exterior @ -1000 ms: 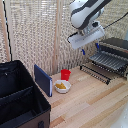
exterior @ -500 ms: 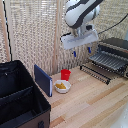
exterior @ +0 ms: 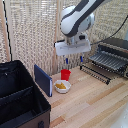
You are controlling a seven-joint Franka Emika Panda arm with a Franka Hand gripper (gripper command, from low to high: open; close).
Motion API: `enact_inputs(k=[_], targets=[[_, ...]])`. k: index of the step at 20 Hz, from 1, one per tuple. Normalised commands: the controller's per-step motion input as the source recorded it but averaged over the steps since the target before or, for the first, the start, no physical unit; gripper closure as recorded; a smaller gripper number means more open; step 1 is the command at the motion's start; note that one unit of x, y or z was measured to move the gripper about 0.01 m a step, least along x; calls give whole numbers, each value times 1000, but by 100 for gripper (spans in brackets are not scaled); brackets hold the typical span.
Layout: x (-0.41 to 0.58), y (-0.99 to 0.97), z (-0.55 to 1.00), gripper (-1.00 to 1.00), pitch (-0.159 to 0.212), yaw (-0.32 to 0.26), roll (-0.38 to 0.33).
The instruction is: Gently stretch your hand towards the oven tray's handle, obtaining a firm grip, and draw it cautiously out of the oven. Transition your grip to the hot dog bowl, gingerly seizing the edge, and elevate it from the surface. Hover the bowl over the tray, delicately lower it, and temper your grip, establishing the bowl's equilibrium.
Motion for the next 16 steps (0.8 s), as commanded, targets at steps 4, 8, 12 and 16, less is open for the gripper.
enact_inputs(k=[4,8,12,16], targets=[[-120,0,-536,-100,-123,-49,66],[-11,54,-526,-100,-117,-44,71],[0,101,-447,-100,-86,-39,67],[-11,35,-313,-100,-4,-9,15]])
